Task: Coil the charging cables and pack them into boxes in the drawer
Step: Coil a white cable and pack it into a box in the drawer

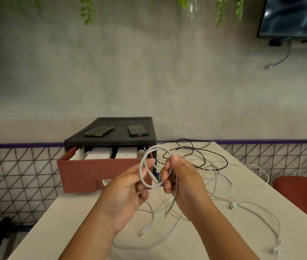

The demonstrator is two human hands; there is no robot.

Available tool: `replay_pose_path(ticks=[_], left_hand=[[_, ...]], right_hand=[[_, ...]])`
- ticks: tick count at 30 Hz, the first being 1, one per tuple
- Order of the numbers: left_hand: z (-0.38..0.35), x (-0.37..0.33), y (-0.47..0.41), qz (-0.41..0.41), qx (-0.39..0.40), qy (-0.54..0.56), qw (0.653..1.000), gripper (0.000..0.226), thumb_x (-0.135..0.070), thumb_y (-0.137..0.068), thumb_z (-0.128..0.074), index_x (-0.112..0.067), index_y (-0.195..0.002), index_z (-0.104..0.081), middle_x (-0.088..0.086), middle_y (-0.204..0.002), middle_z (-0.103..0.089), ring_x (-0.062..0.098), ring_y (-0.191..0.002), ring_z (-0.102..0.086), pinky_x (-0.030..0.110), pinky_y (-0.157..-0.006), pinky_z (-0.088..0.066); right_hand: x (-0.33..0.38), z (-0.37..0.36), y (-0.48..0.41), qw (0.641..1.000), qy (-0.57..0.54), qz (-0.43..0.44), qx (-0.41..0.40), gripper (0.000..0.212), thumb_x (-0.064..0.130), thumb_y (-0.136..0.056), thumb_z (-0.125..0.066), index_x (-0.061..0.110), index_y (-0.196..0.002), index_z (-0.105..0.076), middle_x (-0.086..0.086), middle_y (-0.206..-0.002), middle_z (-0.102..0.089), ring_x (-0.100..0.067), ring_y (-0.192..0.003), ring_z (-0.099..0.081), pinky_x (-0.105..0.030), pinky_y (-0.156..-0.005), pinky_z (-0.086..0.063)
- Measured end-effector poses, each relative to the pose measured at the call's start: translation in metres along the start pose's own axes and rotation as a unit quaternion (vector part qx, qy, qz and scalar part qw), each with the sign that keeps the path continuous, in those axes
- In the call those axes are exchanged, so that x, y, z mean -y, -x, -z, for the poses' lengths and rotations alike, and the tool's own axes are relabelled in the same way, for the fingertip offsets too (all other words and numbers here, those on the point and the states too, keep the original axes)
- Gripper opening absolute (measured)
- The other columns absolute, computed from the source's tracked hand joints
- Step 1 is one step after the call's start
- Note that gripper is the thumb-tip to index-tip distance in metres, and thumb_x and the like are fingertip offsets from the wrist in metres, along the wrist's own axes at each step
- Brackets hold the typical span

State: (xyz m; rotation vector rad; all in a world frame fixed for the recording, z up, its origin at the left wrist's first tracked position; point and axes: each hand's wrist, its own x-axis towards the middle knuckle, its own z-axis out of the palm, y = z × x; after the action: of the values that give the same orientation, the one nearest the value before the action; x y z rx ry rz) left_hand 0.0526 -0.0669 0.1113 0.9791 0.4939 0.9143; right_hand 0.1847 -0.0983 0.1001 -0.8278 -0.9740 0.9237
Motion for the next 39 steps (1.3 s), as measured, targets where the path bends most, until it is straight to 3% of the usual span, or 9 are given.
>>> replay_pose_path(ticks=[5, 10, 13, 21, 27, 30, 32, 35, 39], left_hand=[[-0.001, 0.0, 0.001, -0.002, 0.015, 0.039, 0.999, 0.023, -0.009, -0.069, -0.054, -0.015, -0.07, -0.076, -0.001, -0.058, -0.05, 0.005, -0.047, -0.044, 0.016, -0.045, -0.04], [0.0, 0.0, 0.004, -0.018, 0.025, 0.029, 0.999, 0.024, -0.033, -0.069, -0.056, -0.017, -0.062, -0.072, -0.002, -0.058, -0.053, 0.007, -0.055, -0.048, 0.024, -0.058, -0.038], [-0.003, 0.003, 0.008, -0.061, 0.028, -0.019, 0.998, 0.01, -0.025, -0.068, -0.068, -0.02, -0.06, -0.07, -0.001, -0.058, -0.051, 0.008, -0.057, -0.048, 0.025, -0.062, -0.038], [0.001, 0.005, 0.006, -0.081, 0.005, -0.125, 0.989, 0.035, -0.038, -0.072, -0.051, -0.015, -0.045, -0.052, 0.0, -0.063, -0.048, 0.01, -0.06, -0.046, 0.027, -0.067, -0.037], [0.003, -0.003, -0.001, -0.042, 0.021, -0.013, 0.999, 0.027, -0.03, -0.071, -0.054, -0.01, -0.062, -0.07, 0.005, -0.061, -0.06, 0.013, -0.057, -0.057, 0.028, -0.063, -0.049], [0.004, -0.009, -0.002, 0.007, 0.094, 0.054, 0.994, 0.023, -0.031, -0.069, -0.07, -0.009, -0.065, -0.068, -0.002, -0.042, -0.037, 0.008, -0.035, -0.036, 0.022, -0.041, -0.043], [0.009, -0.009, -0.005, 0.017, 0.144, 0.126, 0.981, 0.032, -0.025, -0.054, -0.086, -0.006, -0.075, -0.071, -0.007, -0.041, -0.026, 0.005, -0.034, -0.025, 0.02, -0.036, -0.038], [0.018, -0.009, -0.009, -0.016, 0.156, 0.216, 0.964, 0.04, -0.019, -0.056, -0.082, -0.004, -0.092, -0.073, -0.007, -0.045, -0.024, 0.004, -0.04, -0.019, 0.018, -0.038, -0.039], [0.026, -0.014, -0.009, -0.075, 0.127, 0.259, 0.955, 0.048, -0.016, -0.06, -0.074, -0.002, -0.105, -0.07, -0.005, -0.049, -0.042, 0.005, -0.04, -0.04, 0.023, -0.051, -0.052]], right_hand=[[-0.002, 0.001, 0.001, 1.0, 0.007, 0.014, 0.001, 0.031, 0.038, -0.081, -0.046, 0.008, -0.07, -0.049, -0.005, -0.053, -0.053, -0.012, -0.039, -0.042, -0.019, -0.04, -0.036], [0.001, 0.004, 0.001, 0.999, 0.048, 0.024, -0.001, 0.033, 0.036, -0.086, -0.044, 0.008, -0.068, -0.05, -0.004, -0.053, -0.053, -0.012, -0.039, -0.043, -0.02, -0.04, -0.037], [0.002, 0.003, 0.001, 0.998, 0.063, 0.023, -0.002, 0.034, 0.038, -0.083, -0.045, 0.007, -0.068, -0.05, -0.003, -0.052, -0.052, -0.012, -0.039, -0.043, -0.02, -0.04, -0.037], [0.019, 0.003, -0.001, 0.989, 0.123, 0.072, -0.03, 0.036, 0.023, -0.096, -0.04, 0.009, -0.066, -0.053, -0.001, -0.049, -0.051, -0.011, -0.037, -0.038, -0.023, -0.042, -0.03], [0.016, -0.001, -0.002, 0.97, 0.23, 0.073, 0.033, 0.035, 0.024, -0.096, -0.044, 0.013, -0.065, -0.057, 0.005, -0.043, -0.042, -0.004, -0.037, -0.031, -0.015, -0.041, -0.026], [0.017, -0.003, -0.002, 0.963, 0.253, 0.082, 0.039, 0.031, 0.024, -0.095, -0.046, 0.012, -0.069, -0.059, 0.004, -0.05, -0.048, 0.0, -0.039, -0.038, -0.009, -0.042, -0.03], [0.018, 0.002, -0.004, 0.959, 0.267, 0.094, 0.02, 0.026, 0.02, -0.093, -0.05, 0.016, -0.07, -0.062, 0.009, -0.053, -0.052, 0.003, -0.043, -0.043, -0.007, -0.044, -0.033], [0.015, 0.018, -0.009, 0.934, 0.339, 0.115, -0.016, 0.025, 0.016, -0.092, -0.054, 0.027, -0.071, -0.061, 0.012, -0.055, -0.053, 0.004, -0.05, -0.046, -0.008, -0.049, -0.038], [0.009, 0.045, -0.012, 0.882, 0.458, 0.105, -0.045, 0.024, 0.023, -0.093, -0.054, 0.035, -0.072, -0.057, 0.007, -0.059, -0.052, -0.003, -0.056, -0.046, -0.018, -0.057, -0.04]])
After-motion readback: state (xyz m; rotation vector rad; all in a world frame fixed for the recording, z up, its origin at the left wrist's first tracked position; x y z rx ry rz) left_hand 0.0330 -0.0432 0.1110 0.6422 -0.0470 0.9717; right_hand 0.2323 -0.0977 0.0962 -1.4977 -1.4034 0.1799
